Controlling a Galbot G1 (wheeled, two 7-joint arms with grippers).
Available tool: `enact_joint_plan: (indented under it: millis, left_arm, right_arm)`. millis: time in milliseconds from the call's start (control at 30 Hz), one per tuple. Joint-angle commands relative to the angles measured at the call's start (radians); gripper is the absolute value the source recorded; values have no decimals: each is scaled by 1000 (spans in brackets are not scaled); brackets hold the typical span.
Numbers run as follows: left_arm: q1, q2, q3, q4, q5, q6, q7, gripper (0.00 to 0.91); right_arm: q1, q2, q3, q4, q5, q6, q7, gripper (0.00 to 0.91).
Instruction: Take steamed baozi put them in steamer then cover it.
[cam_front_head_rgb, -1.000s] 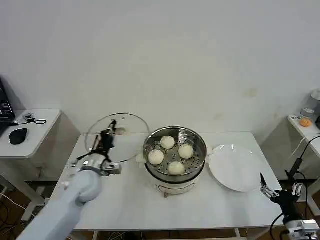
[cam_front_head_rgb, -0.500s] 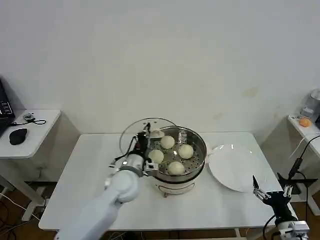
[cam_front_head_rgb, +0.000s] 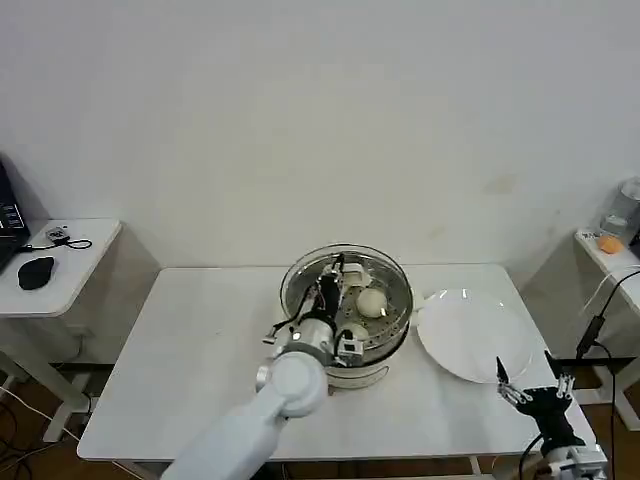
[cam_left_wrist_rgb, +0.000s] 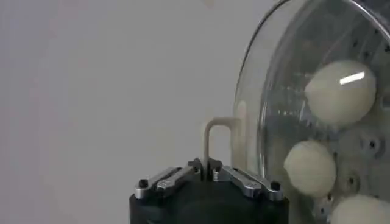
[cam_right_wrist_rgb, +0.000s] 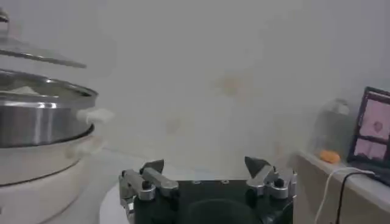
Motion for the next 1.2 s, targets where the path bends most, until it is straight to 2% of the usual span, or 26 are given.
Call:
enact_joint_plan:
  millis: [33, 567, 1200]
  left_arm:
    - [2, -54, 19, 25, 50, -4, 9, 0]
    - [-1, -82, 5, 115, 90, -42, -4, 0]
    - [8, -83, -15, 134, 95, -56, -13, 0]
  right_arm:
    - [-4, 7, -22, -3, -11, 5, 0, 907]
    - [-11, 10, -30, -3, -12, 11, -1, 907]
    - [-17, 15, -44, -12, -17, 21, -2, 907]
